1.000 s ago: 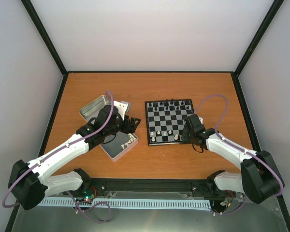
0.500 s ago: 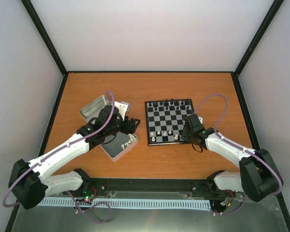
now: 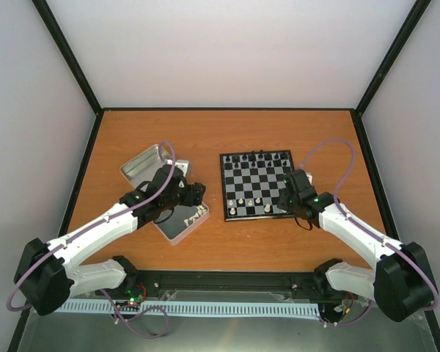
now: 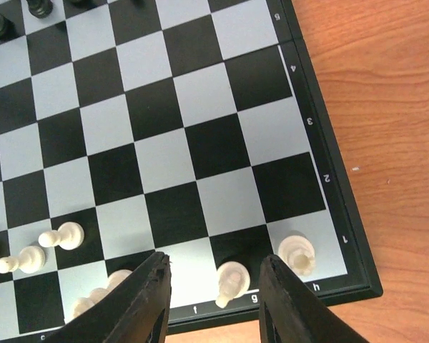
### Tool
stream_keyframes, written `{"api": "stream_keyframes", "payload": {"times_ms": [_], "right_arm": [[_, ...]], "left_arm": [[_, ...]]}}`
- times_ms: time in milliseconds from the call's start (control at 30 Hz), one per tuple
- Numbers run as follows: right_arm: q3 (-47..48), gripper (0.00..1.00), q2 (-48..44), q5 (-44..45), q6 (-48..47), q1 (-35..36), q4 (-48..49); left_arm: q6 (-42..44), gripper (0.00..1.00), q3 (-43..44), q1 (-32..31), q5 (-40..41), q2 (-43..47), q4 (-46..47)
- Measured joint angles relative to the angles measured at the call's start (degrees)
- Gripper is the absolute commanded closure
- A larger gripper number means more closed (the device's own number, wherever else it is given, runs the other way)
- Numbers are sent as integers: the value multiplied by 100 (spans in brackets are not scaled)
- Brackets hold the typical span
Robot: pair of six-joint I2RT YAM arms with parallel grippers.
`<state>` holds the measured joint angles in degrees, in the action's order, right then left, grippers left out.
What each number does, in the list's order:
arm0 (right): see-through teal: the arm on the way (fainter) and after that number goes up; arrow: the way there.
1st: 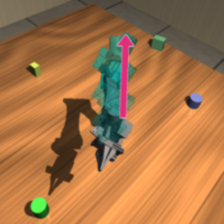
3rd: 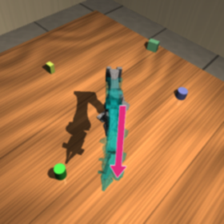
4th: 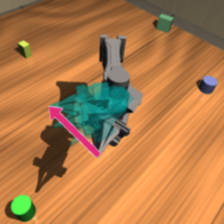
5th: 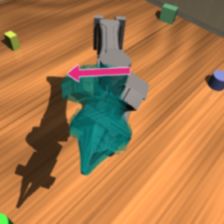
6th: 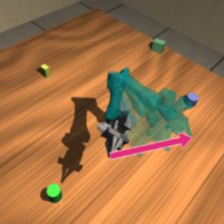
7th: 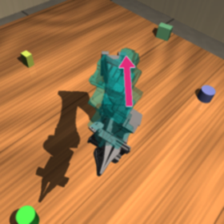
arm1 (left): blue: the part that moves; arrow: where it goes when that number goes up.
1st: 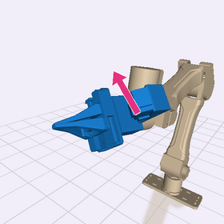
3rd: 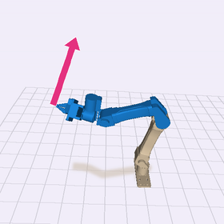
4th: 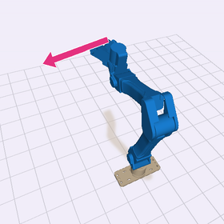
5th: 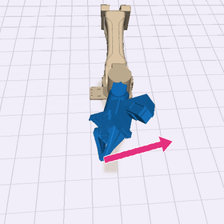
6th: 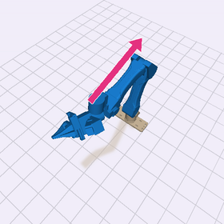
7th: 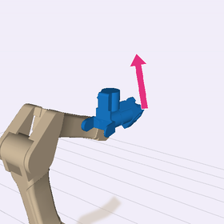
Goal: Set up the chess pieces on the board
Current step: Place the chess piece on the chessboard, then pick up the chess piece from the storage box.
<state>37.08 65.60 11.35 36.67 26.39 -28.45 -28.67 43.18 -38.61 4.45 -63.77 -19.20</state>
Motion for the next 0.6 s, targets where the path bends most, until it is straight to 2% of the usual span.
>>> {"api": "stream_keyframes", "payload": {"times_ms": [100, 300, 467, 600], "right_arm": [[0, 65, -28, -13, 28, -2, -103], [39, 64, -439, -74, 35, -2, -175], [155, 65, -450, -136, 31, -2, -181], [155, 65, -450, -181, 35, -2, -205]], "left_arm": [[-157, 22, -103, 0, 96, -136, -127], [-415, 48, -201, 0, 175, -887, -363], [-608, 53, -203, 61, 142, -1714, -490], [-841, 54, -245, 214, -50, -1856, -352]]}}
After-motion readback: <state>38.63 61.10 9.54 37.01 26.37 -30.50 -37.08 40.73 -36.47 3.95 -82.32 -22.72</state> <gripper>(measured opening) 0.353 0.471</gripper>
